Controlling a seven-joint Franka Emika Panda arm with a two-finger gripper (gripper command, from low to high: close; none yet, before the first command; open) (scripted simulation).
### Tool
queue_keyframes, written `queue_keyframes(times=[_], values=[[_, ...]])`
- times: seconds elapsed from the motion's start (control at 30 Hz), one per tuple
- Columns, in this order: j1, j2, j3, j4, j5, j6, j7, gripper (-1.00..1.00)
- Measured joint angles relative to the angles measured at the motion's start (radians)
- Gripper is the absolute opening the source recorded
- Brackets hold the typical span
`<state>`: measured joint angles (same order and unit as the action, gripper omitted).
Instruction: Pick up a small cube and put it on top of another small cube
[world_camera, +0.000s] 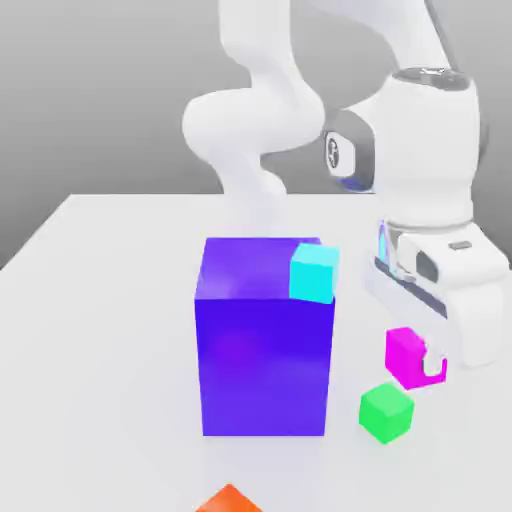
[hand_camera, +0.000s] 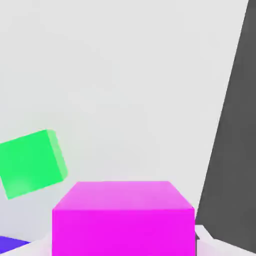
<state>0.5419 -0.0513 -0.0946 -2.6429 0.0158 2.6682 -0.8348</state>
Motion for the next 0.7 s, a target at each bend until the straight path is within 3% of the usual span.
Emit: queue_keyframes(times=[0.13,0.6,0.63,0.7], values=[[0.01,0.0,0.002,-0.069,-0.019,0.0,-0.079,-1.0],[0.015,0.186,0.008,-0.066,0.036,0.176,-0.126,-1.0],[0.015,0.203,0.009,-0.067,0.038,0.192,-0.127,1.0],[0.015,0.203,0.009,-0.067,0.038,0.192,-0.127,1.0]])
